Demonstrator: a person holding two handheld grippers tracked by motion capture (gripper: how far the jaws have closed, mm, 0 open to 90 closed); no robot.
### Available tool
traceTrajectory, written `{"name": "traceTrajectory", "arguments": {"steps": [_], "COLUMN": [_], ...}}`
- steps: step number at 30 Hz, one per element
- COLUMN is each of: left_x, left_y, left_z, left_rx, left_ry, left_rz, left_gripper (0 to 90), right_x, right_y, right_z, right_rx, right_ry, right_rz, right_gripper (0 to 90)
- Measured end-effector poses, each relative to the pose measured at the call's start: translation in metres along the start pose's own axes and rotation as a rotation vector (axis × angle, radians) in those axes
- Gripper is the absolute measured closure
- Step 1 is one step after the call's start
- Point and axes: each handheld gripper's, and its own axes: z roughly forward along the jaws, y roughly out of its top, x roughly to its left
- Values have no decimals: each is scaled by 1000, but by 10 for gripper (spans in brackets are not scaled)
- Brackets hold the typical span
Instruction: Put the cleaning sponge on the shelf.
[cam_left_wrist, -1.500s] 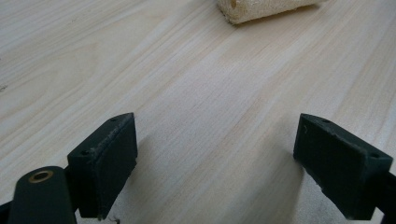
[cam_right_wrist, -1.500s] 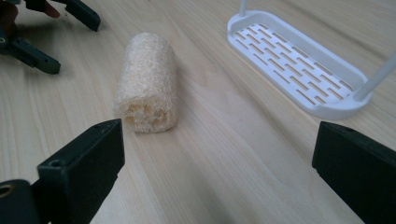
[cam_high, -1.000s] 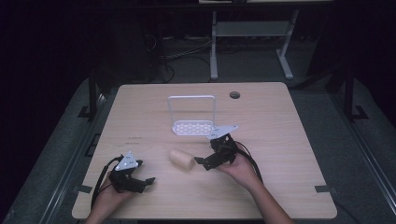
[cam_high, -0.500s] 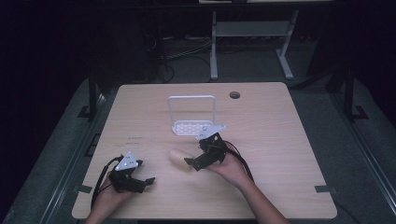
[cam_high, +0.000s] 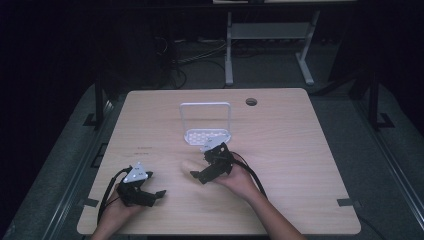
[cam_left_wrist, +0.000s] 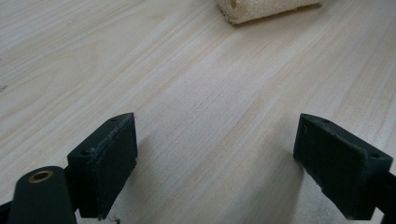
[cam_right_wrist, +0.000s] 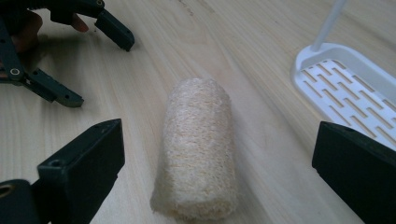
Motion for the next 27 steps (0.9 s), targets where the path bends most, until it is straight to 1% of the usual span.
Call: {"name": "traceTrajectory", "arguments": {"steps": [11,19,21,24,25,27], "left_x": [0,0,0,0,0,0], "left_y": [0,0,0,0,0,0], "left_z": [0,0,0,0,0,0], "left_rx": [1,0,0,0,0,0], "left_ry": [0,-1,-1,-1,-1,-1], "left_rz": [0,-2,-3,-2,-2,-2], "left_gripper": [131,130,130,130,130,130], "right_x": [6,8,9,9,9,9], "right_y": [-2,-8,-9,-10,-10,-11], "right_z": [18,31,33,35,36,36], "right_rx": [22,43,46,48,51,47], "right_ry": [9,1,-3,-2,-1,1], "right_rz": [-12,-16,-24,-20,-23,-27], "right_gripper": [25,25,25,27,57,59]}}
